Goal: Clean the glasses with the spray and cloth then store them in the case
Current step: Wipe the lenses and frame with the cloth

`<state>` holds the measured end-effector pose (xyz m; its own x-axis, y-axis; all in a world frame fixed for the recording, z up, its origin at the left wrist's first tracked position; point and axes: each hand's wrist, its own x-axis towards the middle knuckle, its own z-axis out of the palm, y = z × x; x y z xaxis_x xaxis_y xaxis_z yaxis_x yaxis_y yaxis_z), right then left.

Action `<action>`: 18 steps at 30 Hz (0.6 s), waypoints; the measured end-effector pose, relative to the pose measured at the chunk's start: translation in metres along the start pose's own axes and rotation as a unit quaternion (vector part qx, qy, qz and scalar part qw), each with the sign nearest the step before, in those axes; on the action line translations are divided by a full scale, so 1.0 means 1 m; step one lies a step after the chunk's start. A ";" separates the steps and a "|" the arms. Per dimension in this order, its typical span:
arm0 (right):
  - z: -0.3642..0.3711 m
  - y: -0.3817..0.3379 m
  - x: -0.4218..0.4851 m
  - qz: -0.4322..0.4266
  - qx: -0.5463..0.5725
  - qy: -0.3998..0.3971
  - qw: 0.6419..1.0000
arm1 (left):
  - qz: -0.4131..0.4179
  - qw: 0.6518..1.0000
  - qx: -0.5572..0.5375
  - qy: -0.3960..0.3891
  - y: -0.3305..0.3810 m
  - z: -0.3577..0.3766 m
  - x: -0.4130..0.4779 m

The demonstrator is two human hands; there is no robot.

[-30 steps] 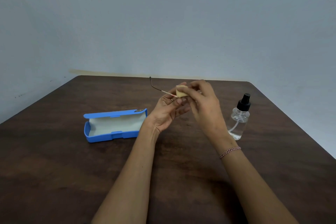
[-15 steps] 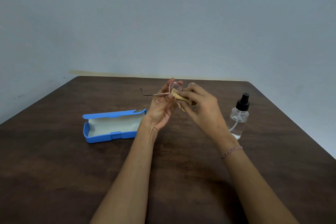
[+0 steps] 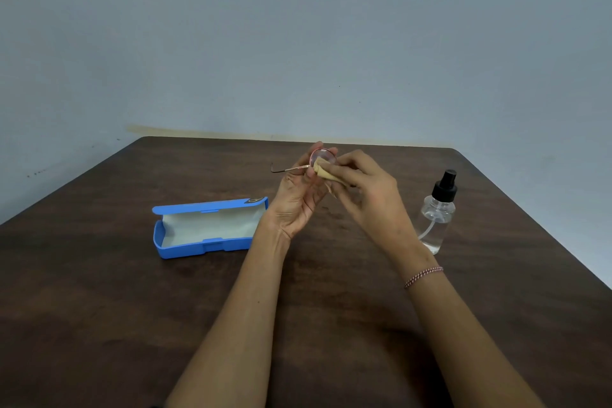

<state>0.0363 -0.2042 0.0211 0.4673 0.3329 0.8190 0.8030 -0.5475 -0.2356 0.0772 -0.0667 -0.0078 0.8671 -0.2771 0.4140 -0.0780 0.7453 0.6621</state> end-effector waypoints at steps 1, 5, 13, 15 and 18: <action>-0.001 0.000 0.000 -0.006 0.000 -0.001 1.000 | 0.003 1.000 -0.007 0.001 0.000 -0.001 0.000; -0.004 0.005 0.001 0.024 -0.034 0.036 0.998 | 0.007 1.000 0.007 -0.005 -0.001 0.000 0.001; 0.002 0.000 0.001 0.002 -0.036 0.019 0.999 | -0.005 1.000 -0.001 -0.016 -0.002 0.004 0.000; 0.002 -0.001 0.001 -0.007 -0.019 0.005 1.000 | 0.001 1.000 -0.016 -0.012 -0.001 0.002 0.000; -0.001 0.000 0.001 -0.007 -0.007 -0.012 1.000 | 0.006 0.999 -0.039 -0.006 0.000 -0.002 0.001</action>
<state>0.0362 -0.2050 0.0224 0.4651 0.3594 0.8090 0.8041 -0.5538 -0.2163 0.0794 -0.0659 -0.0089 0.8602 -0.2757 0.4290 -0.0486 0.7932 0.6071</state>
